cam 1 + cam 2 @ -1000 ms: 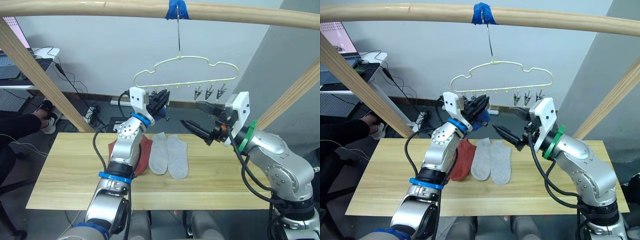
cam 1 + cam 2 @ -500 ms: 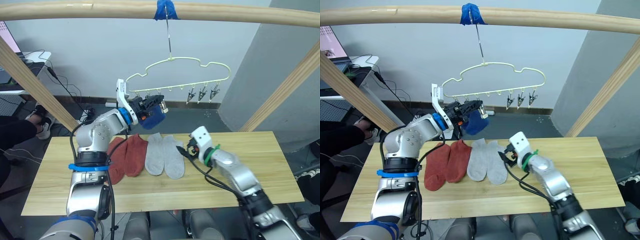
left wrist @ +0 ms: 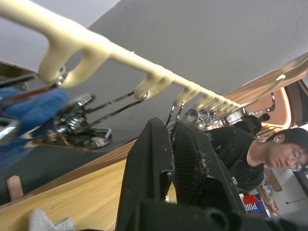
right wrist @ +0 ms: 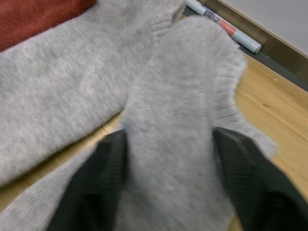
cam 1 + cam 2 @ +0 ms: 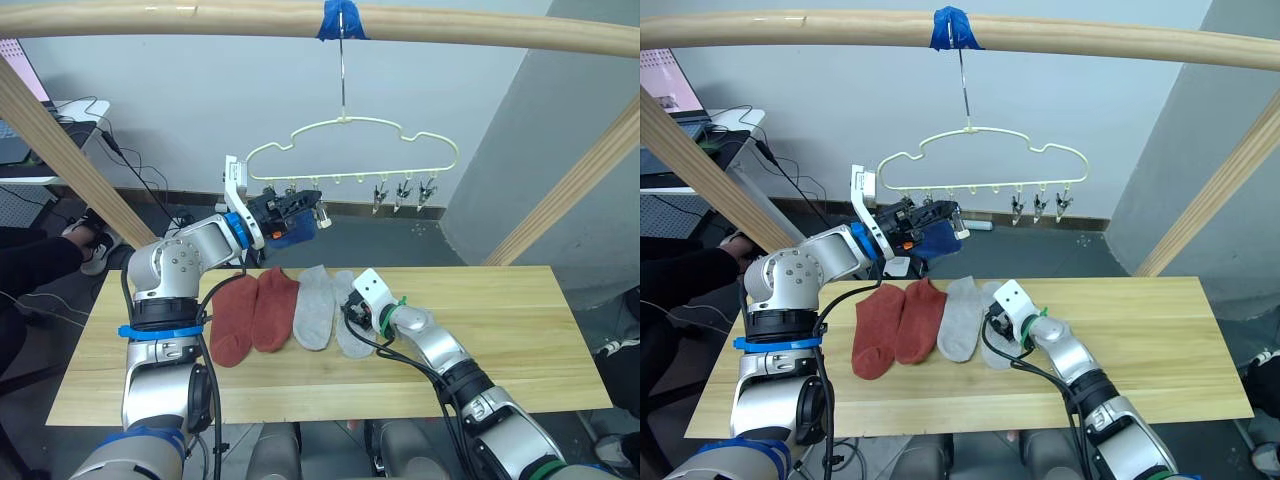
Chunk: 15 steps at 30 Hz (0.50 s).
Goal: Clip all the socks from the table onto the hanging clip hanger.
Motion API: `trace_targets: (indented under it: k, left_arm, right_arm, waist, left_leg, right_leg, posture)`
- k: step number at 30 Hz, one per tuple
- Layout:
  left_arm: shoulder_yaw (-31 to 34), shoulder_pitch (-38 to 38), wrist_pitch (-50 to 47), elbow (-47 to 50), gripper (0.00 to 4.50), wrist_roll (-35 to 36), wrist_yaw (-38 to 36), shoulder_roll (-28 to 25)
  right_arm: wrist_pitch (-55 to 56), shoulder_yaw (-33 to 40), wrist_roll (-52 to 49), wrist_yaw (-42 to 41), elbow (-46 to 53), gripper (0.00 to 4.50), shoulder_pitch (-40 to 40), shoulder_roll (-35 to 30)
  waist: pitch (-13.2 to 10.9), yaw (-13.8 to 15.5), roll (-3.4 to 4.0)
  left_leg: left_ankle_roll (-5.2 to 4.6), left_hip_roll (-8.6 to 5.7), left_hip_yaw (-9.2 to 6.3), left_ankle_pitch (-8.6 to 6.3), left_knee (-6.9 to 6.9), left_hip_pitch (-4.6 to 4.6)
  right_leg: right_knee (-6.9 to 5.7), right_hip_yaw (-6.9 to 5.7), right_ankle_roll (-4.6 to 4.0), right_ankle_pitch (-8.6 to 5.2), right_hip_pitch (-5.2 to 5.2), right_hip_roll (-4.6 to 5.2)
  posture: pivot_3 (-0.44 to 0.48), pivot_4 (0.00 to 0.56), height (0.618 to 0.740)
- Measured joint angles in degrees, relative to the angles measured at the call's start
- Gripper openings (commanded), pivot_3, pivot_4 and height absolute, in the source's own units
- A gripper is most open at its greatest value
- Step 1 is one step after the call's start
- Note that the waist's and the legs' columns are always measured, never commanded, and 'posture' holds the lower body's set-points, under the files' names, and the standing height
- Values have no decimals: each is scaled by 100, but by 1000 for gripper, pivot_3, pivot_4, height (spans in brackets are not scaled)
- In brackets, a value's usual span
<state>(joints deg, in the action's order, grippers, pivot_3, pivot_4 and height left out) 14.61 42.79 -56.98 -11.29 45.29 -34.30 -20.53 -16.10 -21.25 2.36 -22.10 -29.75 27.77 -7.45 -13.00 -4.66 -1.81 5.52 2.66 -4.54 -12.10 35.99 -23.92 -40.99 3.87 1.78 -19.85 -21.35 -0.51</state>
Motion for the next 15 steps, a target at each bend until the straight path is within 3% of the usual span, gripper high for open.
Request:
trace_targets:
  k: [5,9,15]
  left_arm:
    - [91,-60,-118,65,114,99,53,1]
    - [168,-64,-263,74,114,207,119,3]
    - [443,-5,-525,-98,114,425,306,16]
  right_arm:
    - [69,52,99,-132,358,10,-264,-189]
    - [67,167,105,-233,960,10,-480,-393]
    - [94,308,211,-267,3050,10,-706,-722]
  waist:
    - [0,6,0]
    - [-1,7,1]
    - [-1,-5,1]
  left_leg:
    - [-2,0,0,-2,0,-1]
    - [-5,-1,0,-3,0,-1]
    - [-6,2,-2,-4,-3,0]
  right_leg:
    - [1,1,0,0,-1,1]
    - [1,2,0,0,-1,1]
    - [1,1,1,0,-2,-4]
  posture:
    - [-34,196,740]
    - [-31,200,740]
    - [-41,202,740]
